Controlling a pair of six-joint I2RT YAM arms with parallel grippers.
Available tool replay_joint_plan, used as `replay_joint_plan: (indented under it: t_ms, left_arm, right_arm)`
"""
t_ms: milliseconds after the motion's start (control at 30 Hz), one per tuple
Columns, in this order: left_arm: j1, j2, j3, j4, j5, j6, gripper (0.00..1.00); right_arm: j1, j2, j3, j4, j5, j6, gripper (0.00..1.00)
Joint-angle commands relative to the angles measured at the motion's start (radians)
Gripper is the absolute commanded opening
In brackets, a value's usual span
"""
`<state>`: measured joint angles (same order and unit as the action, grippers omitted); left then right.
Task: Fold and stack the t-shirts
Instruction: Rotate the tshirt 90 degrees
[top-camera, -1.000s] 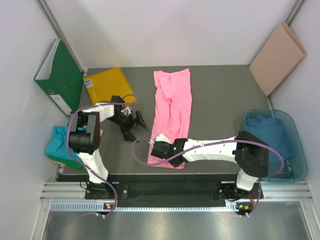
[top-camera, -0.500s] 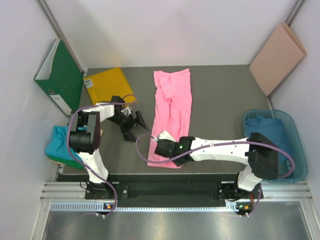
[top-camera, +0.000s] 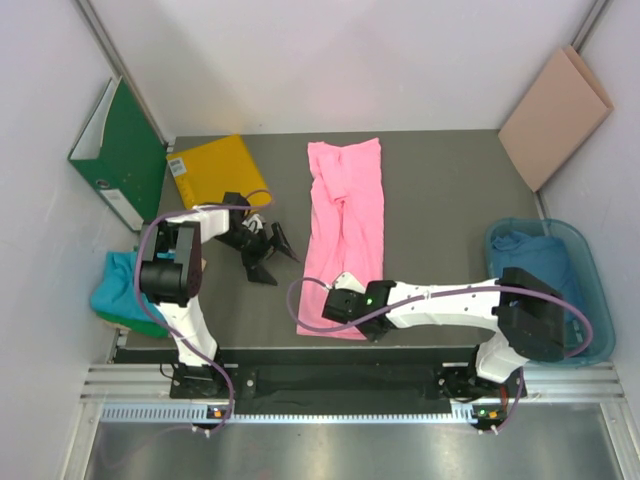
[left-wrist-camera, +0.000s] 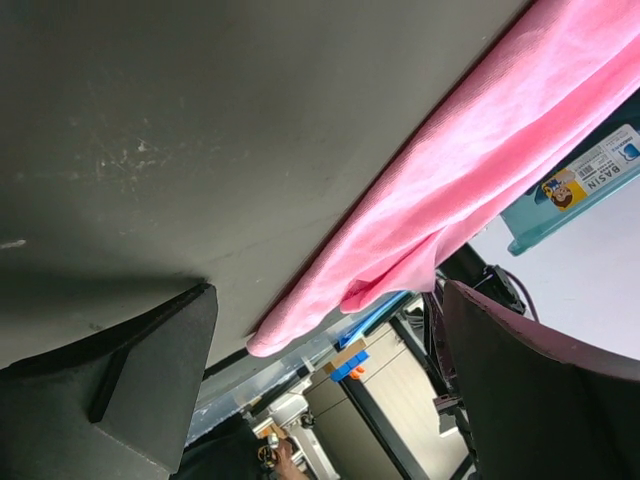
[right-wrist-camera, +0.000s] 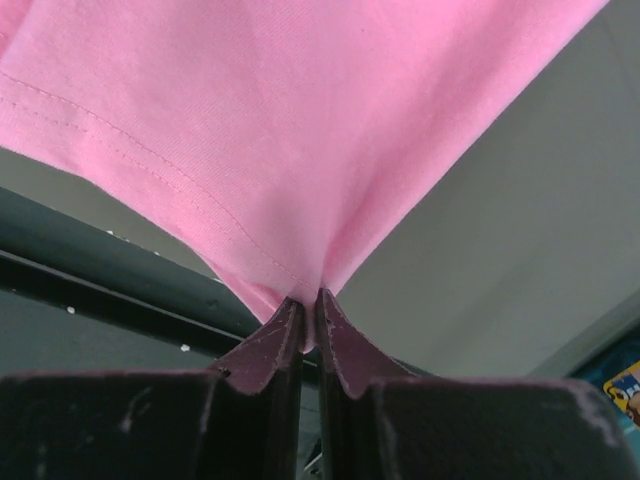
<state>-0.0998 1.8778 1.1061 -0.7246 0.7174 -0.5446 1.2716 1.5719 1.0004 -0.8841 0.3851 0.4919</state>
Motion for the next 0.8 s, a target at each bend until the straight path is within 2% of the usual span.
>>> replay_joint_plan:
  t_ms: [0, 33, 67, 133, 167, 233, 300, 333, 433, 533, 600, 767]
  left_arm:
    - [-0.001, 0.021, 0.028, 0.007, 0.001, 0.009, 0.99]
    - [-0.001, 0.023, 0.032, 0.005, -0.001, 0.009, 0.99]
    - [-0.003, 0.024, 0.032, 0.004, -0.001, 0.011, 0.99]
    - [-0.005, 0.026, 0.046, -0.016, -0.013, 0.018, 0.99]
    - [-0.006, 0.023, 0.054, -0.024, -0.024, 0.023, 0.99]
    - [-0.009, 0.017, 0.076, -0.042, -0.039, 0.031, 0.99]
    - [-0.011, 0.001, 0.095, -0.044, -0.050, 0.034, 0.99]
    - [-0.011, -0.006, 0.115, -0.036, -0.053, 0.032, 0.99]
    - [-0.017, -0.037, 0.168, -0.007, -0.062, 0.025, 0.99]
    - [-0.038, -0.051, 0.257, 0.030, -0.101, 0.017, 0.99]
    - [-0.061, -0.036, 0.308, 0.056, -0.113, 0.012, 0.99]
    - [-0.100, 0.073, 0.512, 0.151, -0.113, -0.037, 0.99]
  right_arm:
    - [-0.005, -0.003, 0.010, -0.022, -0.015, 0.033, 0.10]
    - [-0.002, 0.007, 0.018, -0.030, -0.005, 0.039, 0.14]
    - [-0.003, 0.013, 0.027, -0.053, 0.015, 0.045, 0.34]
    - [-0.002, 0.010, 0.050, -0.078, 0.038, 0.057, 0.55]
    - [0.003, -0.002, 0.055, -0.096, 0.063, 0.065, 0.70]
    - [0.005, -0.082, 0.067, -0.096, 0.074, 0.066, 0.80]
    - [0.003, -0.203, 0.098, -0.078, 0.095, 0.045, 0.96]
    - [0.000, -0.238, 0.116, -0.066, 0.112, 0.037, 0.99]
    - [-0.087, -0.341, 0.196, -0.014, 0.150, -0.042, 0.99]
    - [-0.294, -0.354, 0.263, 0.136, 0.049, -0.172, 1.00]
    - [-0.427, -0.295, 0.317, 0.190, -0.030, -0.246, 1.00]
    - [-0.560, -0.063, 0.490, 0.244, -0.109, -0.326, 1.00]
